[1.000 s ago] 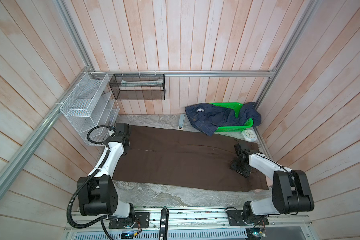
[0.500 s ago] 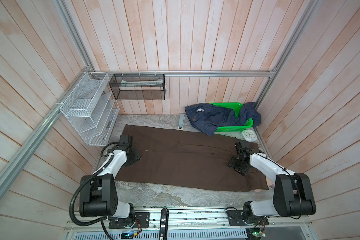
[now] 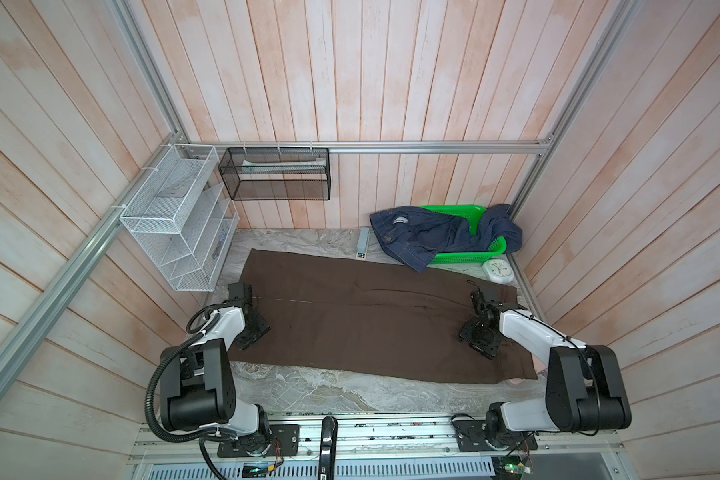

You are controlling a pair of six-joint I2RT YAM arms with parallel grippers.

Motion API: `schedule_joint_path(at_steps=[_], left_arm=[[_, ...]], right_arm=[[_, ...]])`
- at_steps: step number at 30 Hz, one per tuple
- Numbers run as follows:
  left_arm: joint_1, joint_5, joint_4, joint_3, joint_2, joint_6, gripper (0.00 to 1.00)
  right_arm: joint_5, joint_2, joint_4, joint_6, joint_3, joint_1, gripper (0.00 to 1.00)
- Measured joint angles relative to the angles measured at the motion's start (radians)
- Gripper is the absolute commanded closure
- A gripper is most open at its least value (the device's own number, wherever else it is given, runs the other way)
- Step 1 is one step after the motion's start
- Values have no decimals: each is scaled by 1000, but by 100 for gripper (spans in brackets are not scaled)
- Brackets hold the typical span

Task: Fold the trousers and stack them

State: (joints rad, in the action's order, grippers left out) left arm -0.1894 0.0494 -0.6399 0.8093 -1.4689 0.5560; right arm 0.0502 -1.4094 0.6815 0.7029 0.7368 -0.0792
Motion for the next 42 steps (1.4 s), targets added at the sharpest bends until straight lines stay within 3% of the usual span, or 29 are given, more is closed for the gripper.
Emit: schedule_joint_path(at_steps=[4, 8, 15, 21, 27, 32, 42], left_arm=[[3, -34, -23, 60, 68, -11, 38], [54, -59, -21, 219, 103, -18, 37], [112, -92, 41, 370, 63, -33, 36], [119, -130, 65, 387, -25, -39, 36], [122, -155, 98, 412, -66, -55, 36], [122, -180, 128, 412, -89, -58, 36], [122, -226, 171, 412, -124, -56, 36]], right_arm=[[-31, 43, 26, -3, 66, 2, 32], [-18, 78, 11, -4, 224, 11, 32], [64, 71, -158, -71, 348, 187, 36], [-3, -65, -324, -145, 351, 367, 38], [-107, -270, -382, -214, 420, 459, 41], [-175, -383, -431, -267, 444, 490, 42], [-195, -444, -533, -359, 447, 508, 44]])
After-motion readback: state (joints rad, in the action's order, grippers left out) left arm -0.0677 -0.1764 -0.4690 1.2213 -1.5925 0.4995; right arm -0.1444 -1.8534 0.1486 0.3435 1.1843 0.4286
